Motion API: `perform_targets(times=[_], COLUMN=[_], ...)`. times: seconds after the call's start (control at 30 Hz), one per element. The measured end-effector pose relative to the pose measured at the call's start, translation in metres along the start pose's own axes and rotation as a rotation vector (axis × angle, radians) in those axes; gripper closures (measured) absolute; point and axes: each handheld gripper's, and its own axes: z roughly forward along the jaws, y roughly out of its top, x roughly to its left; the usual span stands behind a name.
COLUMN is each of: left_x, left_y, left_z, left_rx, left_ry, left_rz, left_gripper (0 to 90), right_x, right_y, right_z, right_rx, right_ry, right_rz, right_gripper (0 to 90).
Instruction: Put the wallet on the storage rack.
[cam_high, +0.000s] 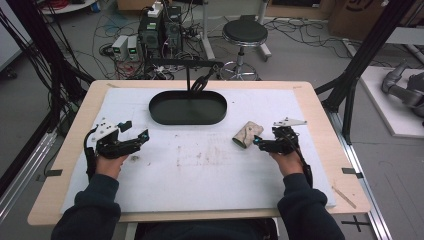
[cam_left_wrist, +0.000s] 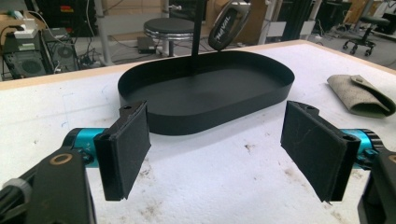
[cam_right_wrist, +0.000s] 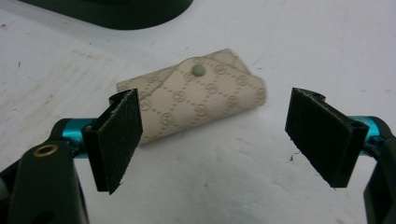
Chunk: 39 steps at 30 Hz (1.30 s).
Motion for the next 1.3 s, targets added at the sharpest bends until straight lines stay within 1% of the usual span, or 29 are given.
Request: perform_targets(times=[0.1,0.13,0.2,0.27,0.33,0.37,0.4,0.47,0.5,0.53,0.57,0.6,0.63,0.67,0.7,0.73,0.77,0.8,0.83,0.9,0.93,0.97,1.03,1.07,1.1,1.13,1.2,1.23,1.3], left_x=[0.000,0.000,0.001,0.001,0.001,0.001,0.001,0.001,0.001,0.001,0.001,0.001,0.001,0.001,0.001,0.001,0.001,0.002,0.002,0.001,0.001,0.001,0.001,0.002,0.002,0.002,0.002,0.002,0.002], left_y=[-0.001,-0.001,-0.001,-0.002,-0.002,-0.002,-0.002,-0.001,-0.001,-0.001,-0.001,-0.001,-0.001,-0.001,-0.001,-0.001,-0.001,-0.001,-0.001,-0.002,-0.002,-0.002,-0.001,-0.001,-0.001,-0.001,-0.001,-0.001,-0.001], left_z=[0.002,0.003,0.004,0.005,0.005,0.004,0.004,0.004,0.004,0.004,0.004,0.004,0.004,0.003,0.003,0.003,0.003,0.003,0.003,0.004,0.004,0.004,0.004,0.003,0.003,0.003,0.003,0.003,0.003], left_rx=[0.007,0.006,0.012,0.014,0.013,0.013,0.012,0.009,0.009,0.010,0.010,0.010,0.010,0.008,0.009,0.007,0.005,0.007,0.009,0.009,0.009,0.008,0.006,0.007,0.005,0.003,0.004,0.003,0.004], left_ry=[0.001,0.001,-0.003,-0.004,-0.005,-0.006,-0.005,-0.005,-0.004,-0.005,-0.004,-0.004,-0.004,-0.004,-0.004,-0.003,-0.003,-0.003,-0.004,-0.005,-0.004,-0.005,-0.006,-0.003,-0.003,-0.004,-0.002,-0.005,-0.004], left_rz=[0.002,0.002,0.002,0.000,-0.001,0.003,0.002,0.001,0.000,-0.002,-0.002,-0.002,0.001,-0.002,-0.002,-0.004,-0.005,-0.004,-0.003,-0.003,0.000,0.000,-0.004,-0.003,-0.006,-0.008,-0.007,-0.009,-0.005], left_gripper=[23.8,23.8,23.8,23.8,23.8,23.8,23.8,23.8,23.8,23.8,23.8,23.8,23.8,23.8,23.8,23.8,23.8,23.8,23.8,23.8,23.8,23.8,23.8,23.8,23.8,23.8,23.8,23.8,23.8], right_x=[0.012,0.015,0.021,0.022,0.024,0.024,0.023,0.023,0.023,0.021,0.019,0.019,0.017,0.013,0.010,0.006,0.006,0.004,-0.004,-0.008,-0.008,-0.008,-0.006,-0.001,-0.001,0.004,0.006,0.008,0.012], right_y=[0.001,0.001,0.004,0.006,0.008,0.009,0.010,0.011,0.013,0.013,0.013,0.013,0.014,0.015,0.017,0.020,0.020,0.020,0.021,0.022,0.022,0.024,0.025,0.024,0.024,0.023,0.022,0.021,0.015], right_z=[0.013,0.017,0.025,0.028,0.034,0.038,0.046,0.048,0.050,0.049,0.048,0.048,0.046,0.043,0.040,0.033,0.033,0.030,0.025,0.022,0.022,0.022,0.025,0.031,0.031,0.039,0.042,0.046,0.057], right_rx=[0.046,0.052,0.044,0.044,0.056,0.065,0.088,0.096,0.116,0.126,0.139,0.139,0.158,0.172,0.188,0.233,0.233,0.247,0.238,0.193,0.193,0.161,0.109,0.081,0.081,0.082,0.089,0.100,0.155], right_ry=[-0.016,-0.016,-0.041,-0.042,-0.058,-0.065,-0.058,-0.056,-0.063,-0.056,-0.043,-0.043,-0.024,-0.004,0.004,-0.042,-0.042,-0.080,-0.095,-0.106,-0.106,-0.109,-0.100,-0.105,-0.105,-0.131,-0.133,-0.127,-0.114], right_rz=[0.025,0.032,0.046,0.049,0.064,0.077,0.111,0.121,0.085,0.076,0.063,0.063,0.042,0.010,-0.040,-0.144,-0.144,-0.175,-0.163,-0.113,-0.113,-0.098,-0.071,-0.045,-0.045,-0.028,-0.025,-0.026,-0.038], right_gripper=[19.3,19.3,19.3,19.2,19.3,19.3,19.3,19.4,20.6,23.2,28.3,28.3,36.3,47.5,56.5,68.4,68.4,70.5,60.3,45.4,45.4,35.9,23.2,17.4,17.4,17.4,17.3,17.3,17.4])
